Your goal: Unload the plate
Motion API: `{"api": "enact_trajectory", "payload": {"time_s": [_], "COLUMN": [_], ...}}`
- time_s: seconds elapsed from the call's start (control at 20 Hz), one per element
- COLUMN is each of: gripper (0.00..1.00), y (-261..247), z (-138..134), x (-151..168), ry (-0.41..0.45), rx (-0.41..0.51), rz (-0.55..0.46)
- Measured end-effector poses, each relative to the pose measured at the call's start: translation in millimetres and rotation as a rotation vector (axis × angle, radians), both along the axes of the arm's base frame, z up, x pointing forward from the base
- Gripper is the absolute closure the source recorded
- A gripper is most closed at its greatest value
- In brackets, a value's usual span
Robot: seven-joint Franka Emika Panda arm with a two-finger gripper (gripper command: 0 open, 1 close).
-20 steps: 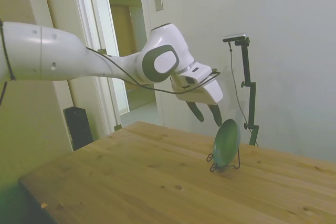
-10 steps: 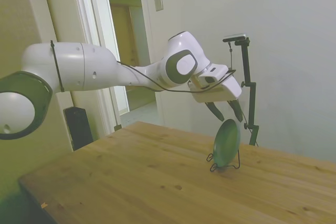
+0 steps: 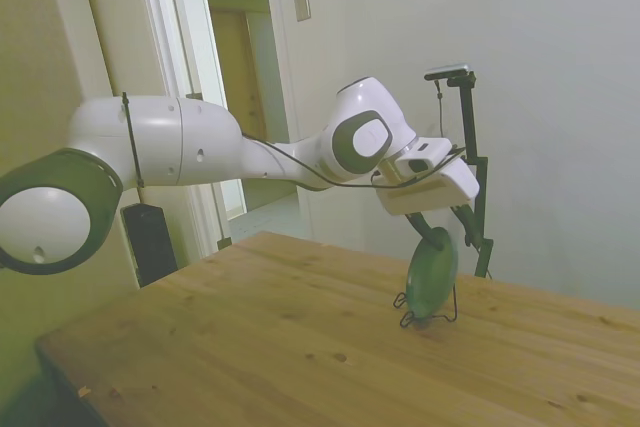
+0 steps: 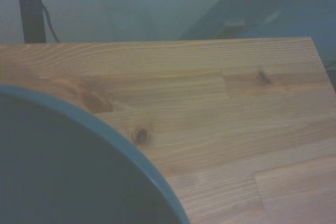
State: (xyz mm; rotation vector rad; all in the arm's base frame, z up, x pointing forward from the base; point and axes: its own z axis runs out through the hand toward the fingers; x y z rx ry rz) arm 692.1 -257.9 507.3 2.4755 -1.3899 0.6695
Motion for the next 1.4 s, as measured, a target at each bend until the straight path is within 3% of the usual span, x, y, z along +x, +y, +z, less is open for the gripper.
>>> {"api": "enact_trajectory", "payload": {"time_s": [0.25,0.3,0.7,1.4], "gripper": [0.00,1.00,1.00,1.00], "y": [-3,-3,-2,-8], "z": [-16,-18,-20,-31], "x": [0,1,5,4], "ry": [-0.018,-0.025,-0.089,-0.096], "rx": [0.019,0.037,0.083,0.082], "rz": [0.042,0.051,0.121,0.168]}}
